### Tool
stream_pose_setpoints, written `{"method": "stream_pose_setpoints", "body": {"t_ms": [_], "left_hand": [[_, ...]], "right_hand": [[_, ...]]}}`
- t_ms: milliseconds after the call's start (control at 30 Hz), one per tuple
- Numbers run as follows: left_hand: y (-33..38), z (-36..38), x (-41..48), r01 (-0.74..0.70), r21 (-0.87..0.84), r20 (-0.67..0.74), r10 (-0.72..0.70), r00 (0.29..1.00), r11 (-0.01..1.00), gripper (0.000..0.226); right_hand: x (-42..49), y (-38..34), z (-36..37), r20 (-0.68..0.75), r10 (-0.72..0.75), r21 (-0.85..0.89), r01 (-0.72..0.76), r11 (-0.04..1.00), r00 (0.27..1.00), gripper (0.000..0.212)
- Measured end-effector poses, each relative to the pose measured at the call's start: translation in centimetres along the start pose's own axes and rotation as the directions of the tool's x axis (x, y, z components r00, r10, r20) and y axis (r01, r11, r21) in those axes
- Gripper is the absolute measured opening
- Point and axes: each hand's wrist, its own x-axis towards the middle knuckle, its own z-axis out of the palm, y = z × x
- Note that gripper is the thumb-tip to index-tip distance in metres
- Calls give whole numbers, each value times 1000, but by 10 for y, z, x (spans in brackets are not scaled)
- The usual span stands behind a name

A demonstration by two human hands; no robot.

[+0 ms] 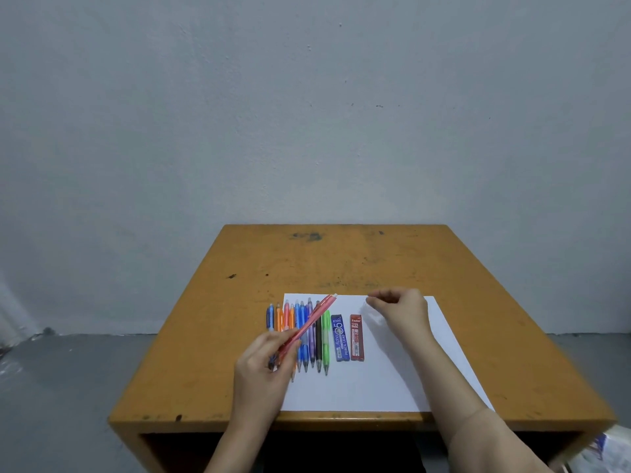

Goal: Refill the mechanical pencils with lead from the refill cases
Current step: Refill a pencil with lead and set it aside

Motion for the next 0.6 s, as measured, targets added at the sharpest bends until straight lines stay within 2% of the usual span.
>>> {"method": "stream_pose_setpoints", "body": {"t_ms": [67,167,333,600], "left_hand": [[-1,0,0,-10,7,5,10,1000,1000,32],[0,0,0,-21,14,4,21,1000,1000,33],[2,0,0,-22,16,10,21,1000,1000,31],[4,-1,-1,-49,11,12,49,999,999,30]], "right_hand": [[-8,-13,-2,42,-30,124,25,992,999,10],[-20,-30,-4,114,-51,202,27,979,992,10],[-35,-46,-3,262,-21,428,-97,899,965,9],[-40,-47,2,340,19,476,-190,859,940,7]]}}
